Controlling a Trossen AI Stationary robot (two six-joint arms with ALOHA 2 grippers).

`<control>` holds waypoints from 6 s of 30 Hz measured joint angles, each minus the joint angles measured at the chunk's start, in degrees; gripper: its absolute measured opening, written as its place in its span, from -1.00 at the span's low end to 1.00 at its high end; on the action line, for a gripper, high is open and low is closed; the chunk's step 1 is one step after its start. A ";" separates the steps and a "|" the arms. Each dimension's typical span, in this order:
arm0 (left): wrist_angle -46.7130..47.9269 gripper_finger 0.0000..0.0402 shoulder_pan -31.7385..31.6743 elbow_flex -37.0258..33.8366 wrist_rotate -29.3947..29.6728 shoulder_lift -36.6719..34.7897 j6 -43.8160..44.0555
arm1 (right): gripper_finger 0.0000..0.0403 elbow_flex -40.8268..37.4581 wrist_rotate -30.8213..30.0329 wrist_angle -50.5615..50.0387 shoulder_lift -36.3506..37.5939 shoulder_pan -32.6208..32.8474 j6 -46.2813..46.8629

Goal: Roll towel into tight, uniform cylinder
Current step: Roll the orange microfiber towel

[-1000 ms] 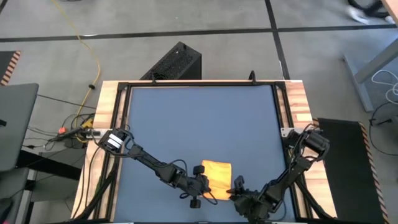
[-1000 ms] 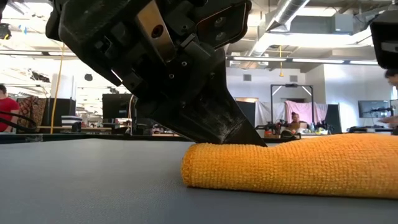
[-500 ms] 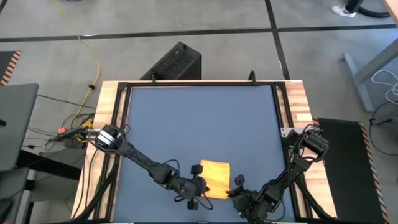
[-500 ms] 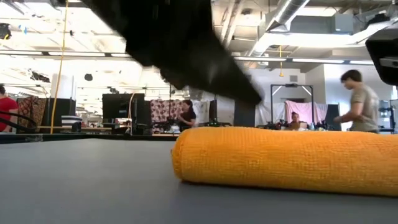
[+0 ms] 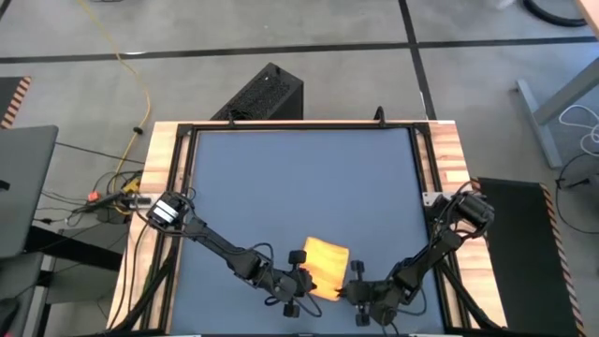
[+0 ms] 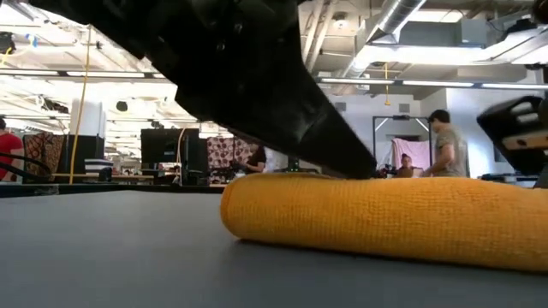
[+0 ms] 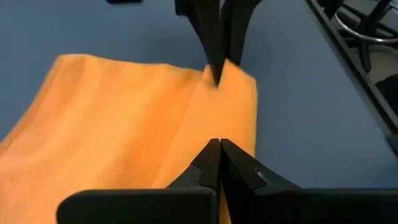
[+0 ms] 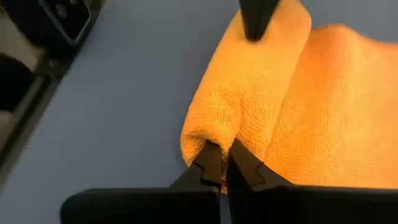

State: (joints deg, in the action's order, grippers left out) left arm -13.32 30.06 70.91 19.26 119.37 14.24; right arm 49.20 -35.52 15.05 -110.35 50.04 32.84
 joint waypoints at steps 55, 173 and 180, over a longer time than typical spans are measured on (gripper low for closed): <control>15.64 -0.16 -5.37 0.14 -4.42 -7.66 -19.31 | -0.88 -1.41 2.52 -3.80 2.85 0.17 14.61; 9.09 -0.77 2.93 1.80 -7.65 -5.79 -10.48 | -0.88 -1.48 37.23 3.14 2.80 -17.88 19.69; 8.68 -0.32 2.97 1.80 -8.89 -5.79 -10.73 | -0.88 -1.48 36.77 3.25 2.80 -17.84 19.71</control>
State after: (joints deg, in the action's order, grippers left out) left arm -4.65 33.03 72.71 10.37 113.58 3.50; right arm 47.72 1.25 18.31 -107.55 32.21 52.56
